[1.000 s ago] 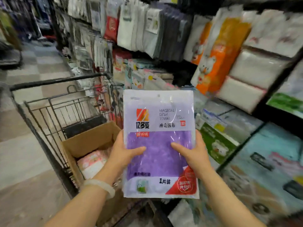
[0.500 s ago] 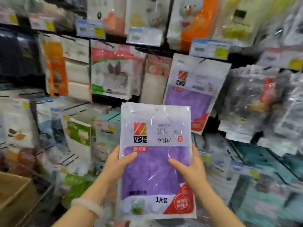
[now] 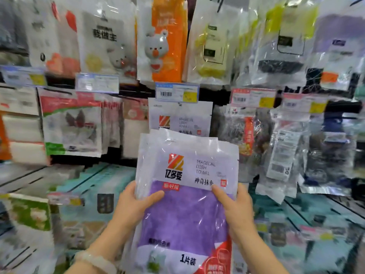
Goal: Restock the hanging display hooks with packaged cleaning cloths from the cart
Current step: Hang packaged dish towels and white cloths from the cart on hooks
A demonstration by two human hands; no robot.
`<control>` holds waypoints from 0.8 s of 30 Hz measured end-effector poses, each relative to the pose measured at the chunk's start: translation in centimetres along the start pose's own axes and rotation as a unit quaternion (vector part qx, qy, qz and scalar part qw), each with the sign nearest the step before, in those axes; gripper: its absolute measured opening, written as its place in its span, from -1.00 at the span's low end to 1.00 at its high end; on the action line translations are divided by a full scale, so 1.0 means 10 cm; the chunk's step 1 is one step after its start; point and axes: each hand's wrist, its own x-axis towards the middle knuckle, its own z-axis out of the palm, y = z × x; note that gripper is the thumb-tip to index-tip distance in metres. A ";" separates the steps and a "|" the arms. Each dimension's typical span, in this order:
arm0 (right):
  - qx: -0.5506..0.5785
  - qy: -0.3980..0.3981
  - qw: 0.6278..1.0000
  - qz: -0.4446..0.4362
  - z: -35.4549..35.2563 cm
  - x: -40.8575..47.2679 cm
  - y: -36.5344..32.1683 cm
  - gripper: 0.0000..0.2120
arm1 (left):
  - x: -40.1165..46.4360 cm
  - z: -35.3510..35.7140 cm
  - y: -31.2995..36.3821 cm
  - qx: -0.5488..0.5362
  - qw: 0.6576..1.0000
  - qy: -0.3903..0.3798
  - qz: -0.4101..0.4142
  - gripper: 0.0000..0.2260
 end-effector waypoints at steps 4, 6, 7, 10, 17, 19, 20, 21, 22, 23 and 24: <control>0.063 -0.008 0.997 0.048 0.31 0.21 0.06 -0.84 | 0.24 -0.22 -0.02 -0.001 1.000 0.009 0.008 -0.77; 0.063 -0.018 0.997 0.052 0.47 0.28 0.14 -0.77 | 0.34 -0.35 -0.04 0.012 1.000 0.014 0.019 -0.85; 0.060 -0.025 0.997 0.049 0.54 0.31 0.17 -0.73 | 0.39 -0.42 -0.04 0.014 0.999 0.019 0.024 -0.82; 0.044 -0.057 0.997 0.024 0.73 0.37 0.20 -0.67 | 0.50 -0.63 -0.02 0.014 0.998 0.056 0.021 -0.69; 0.023 -0.074 0.997 -0.003 0.89 0.69 0.02 -0.71 | 0.67 -0.75 0.08 -0.004 0.999 0.038 0.022 -0.62; 0.030 -0.074 0.997 -0.024 0.86 0.76 0.01 -0.72 | 0.71 -0.75 0.10 0.005 0.999 0.028 0.021 -0.57; 0.029 -0.070 0.996 -0.039 0.83 0.78 0.01 -0.73 | 0.72 -0.75 0.11 0.002 1.000 0.020 0.017 -0.60; 0.027 -0.066 0.996 -0.052 0.79 0.79 0.01 -0.72 | 0.73 -0.75 0.11 0.000 1.000 0.006 0.013 -0.62; 0.030 -0.061 0.996 -0.060 0.76 0.81 0.01 -0.72 | 0.74 -0.75 0.12 -0.001 1.000 -0.010 0.008 -0.61; 0.035 -0.057 0.996 -0.067 0.72 0.82 0.02 -0.72 | 0.75 -0.75 0.12 0.002 1.000 -0.024 0.008 -0.59; 0.039 -0.053 0.995 -0.075 0.69 0.83 0.01 -0.71 | 0.75 -0.74 0.13 0.008 0.999 -0.033 0.008 -0.55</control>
